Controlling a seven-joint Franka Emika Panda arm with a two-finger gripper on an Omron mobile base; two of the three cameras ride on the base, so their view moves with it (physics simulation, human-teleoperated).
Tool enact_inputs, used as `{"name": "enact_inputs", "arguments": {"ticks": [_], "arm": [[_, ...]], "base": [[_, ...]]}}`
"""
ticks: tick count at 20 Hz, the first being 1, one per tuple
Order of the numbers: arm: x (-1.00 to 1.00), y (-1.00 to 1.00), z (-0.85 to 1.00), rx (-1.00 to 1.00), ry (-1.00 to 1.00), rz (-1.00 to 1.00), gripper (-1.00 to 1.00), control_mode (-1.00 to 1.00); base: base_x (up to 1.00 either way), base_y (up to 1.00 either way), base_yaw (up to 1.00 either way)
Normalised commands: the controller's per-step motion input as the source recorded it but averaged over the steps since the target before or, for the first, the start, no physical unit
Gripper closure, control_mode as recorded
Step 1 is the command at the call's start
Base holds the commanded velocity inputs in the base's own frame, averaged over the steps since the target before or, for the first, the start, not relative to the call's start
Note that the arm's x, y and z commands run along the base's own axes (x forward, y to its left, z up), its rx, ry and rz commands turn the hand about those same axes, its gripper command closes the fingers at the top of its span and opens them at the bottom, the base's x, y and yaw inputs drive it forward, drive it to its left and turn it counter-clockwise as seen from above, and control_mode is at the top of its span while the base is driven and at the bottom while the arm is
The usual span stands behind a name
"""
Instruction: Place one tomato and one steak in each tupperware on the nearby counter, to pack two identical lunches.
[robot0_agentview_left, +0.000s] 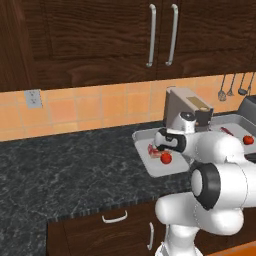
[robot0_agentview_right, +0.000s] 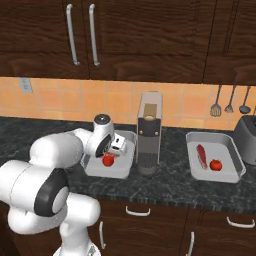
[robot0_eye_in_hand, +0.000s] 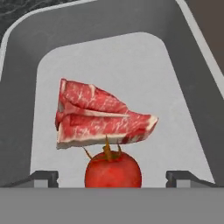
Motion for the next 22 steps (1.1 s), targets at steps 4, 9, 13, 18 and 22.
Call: {"name": "enact_inputs", "arguments": {"ticks": [4,9,13,18,22], "arm": [[-0.40,0.00,0.28,0.00,-0.03,0.00,-1.00,-1.00],[-1.00,-0.15,0.93,0.02,-0.20,0.00,-1.00,-1.00],[-1.00,-0.77,0.64,0.12,-0.23,-0.07,-1.00,-1.00],[-1.00,-0.84,0.44,0.12,-0.26,-0.07,-1.00,-1.00],[-0.92,-0.59,0.43,0.09,-0.22,-0.04,-1.00,-1.00]], "base": [[0.00,0.00,0.00],[0.00,0.00,0.00],[0.00,0.00,0.00],[0.00,0.00,0.00],[0.00,0.00,0.00]]}}
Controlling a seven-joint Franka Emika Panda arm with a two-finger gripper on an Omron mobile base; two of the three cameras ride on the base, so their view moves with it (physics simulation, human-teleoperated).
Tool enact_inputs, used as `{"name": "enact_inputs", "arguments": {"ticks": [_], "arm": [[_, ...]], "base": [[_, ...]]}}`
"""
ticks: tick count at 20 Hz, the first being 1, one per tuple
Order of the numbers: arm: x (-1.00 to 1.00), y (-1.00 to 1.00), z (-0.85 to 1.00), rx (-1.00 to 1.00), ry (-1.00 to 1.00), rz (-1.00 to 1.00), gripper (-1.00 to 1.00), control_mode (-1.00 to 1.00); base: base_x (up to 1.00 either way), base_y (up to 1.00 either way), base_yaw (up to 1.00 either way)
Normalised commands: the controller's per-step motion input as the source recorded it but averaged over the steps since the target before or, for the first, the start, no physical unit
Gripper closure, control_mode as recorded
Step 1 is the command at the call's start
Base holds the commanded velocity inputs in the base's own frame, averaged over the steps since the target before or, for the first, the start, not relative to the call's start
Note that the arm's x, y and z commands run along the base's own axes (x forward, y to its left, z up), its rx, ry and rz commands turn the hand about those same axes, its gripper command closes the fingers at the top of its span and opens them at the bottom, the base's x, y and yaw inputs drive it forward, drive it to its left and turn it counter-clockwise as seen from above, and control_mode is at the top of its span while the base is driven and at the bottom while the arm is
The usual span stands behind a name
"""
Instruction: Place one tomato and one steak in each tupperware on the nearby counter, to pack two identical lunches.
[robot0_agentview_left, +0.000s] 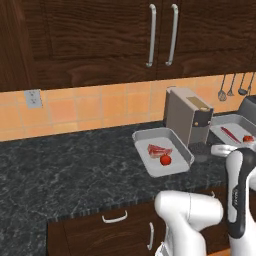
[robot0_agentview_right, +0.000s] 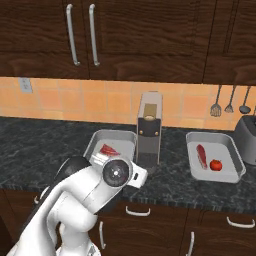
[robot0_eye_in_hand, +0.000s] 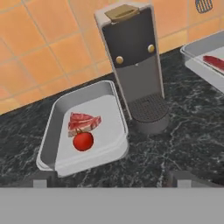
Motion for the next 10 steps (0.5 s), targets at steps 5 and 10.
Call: {"name": "enact_inputs", "arguments": {"ticks": [5,10], "arm": [[-0.32,-0.07,0.24,0.02,-0.11,0.00,-1.00,-1.00],[-0.05,-0.05,0.00,0.04,0.00,0.00,-1.00,-1.00]], "base": [[0.00,0.00,0.00],[0.00,0.00,0.00]]}}
